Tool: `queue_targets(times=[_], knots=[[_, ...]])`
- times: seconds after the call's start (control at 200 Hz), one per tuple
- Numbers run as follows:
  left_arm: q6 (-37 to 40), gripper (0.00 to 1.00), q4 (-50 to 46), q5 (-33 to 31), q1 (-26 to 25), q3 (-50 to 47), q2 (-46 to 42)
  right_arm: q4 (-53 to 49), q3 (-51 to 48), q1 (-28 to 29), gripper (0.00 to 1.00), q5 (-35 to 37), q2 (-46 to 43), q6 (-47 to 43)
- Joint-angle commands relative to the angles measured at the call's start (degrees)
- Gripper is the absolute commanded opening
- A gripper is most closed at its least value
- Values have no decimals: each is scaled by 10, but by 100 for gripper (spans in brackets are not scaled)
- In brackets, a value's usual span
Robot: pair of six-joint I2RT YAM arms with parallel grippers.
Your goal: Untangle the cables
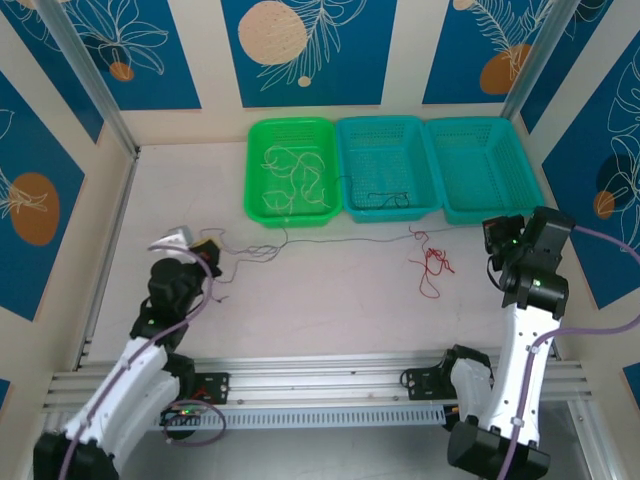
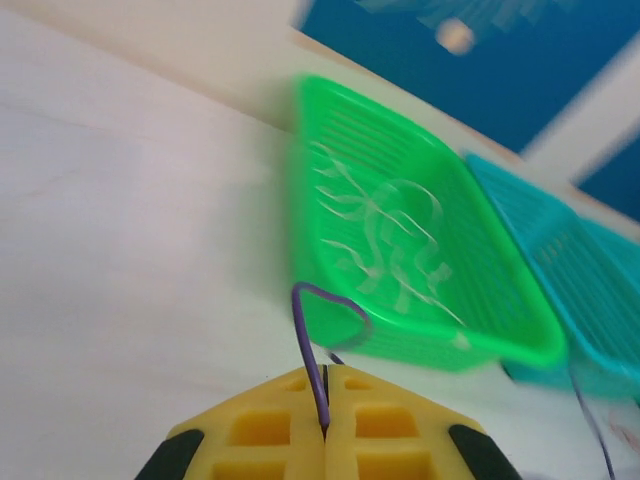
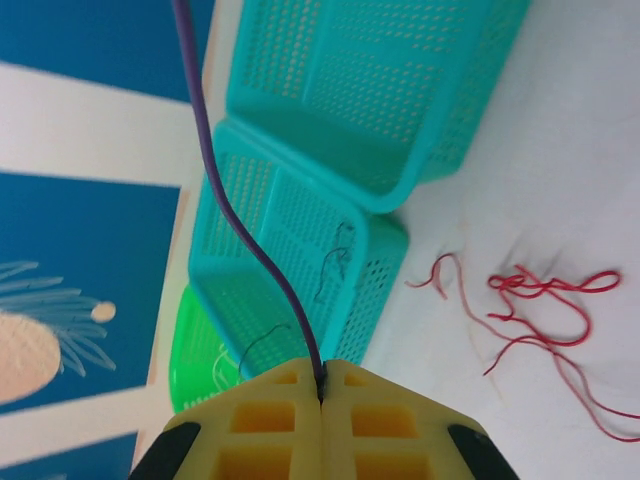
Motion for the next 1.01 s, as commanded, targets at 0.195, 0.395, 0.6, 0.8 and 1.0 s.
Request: queue_targets(times=[0.195, 0.395, 0.6, 0.8, 1.0], knots=[[-107, 0, -234, -105, 212, 52, -33, -40, 14, -108, 0, 58, -31, 12], [-76, 0, -280, -224, 238, 119, 7, -38, 11, -171, 0, 58, -35, 12], [-76, 0, -270, -205, 242, 140, 23, 35, -8, -172, 0, -46, -22, -13], [-57, 0, -114, 55, 231, 143, 57, 150, -5, 54, 0, -205, 36, -143], [-35, 0, -89, 187, 177, 204, 102, 143, -118, 416, 7, 71, 63, -173]])
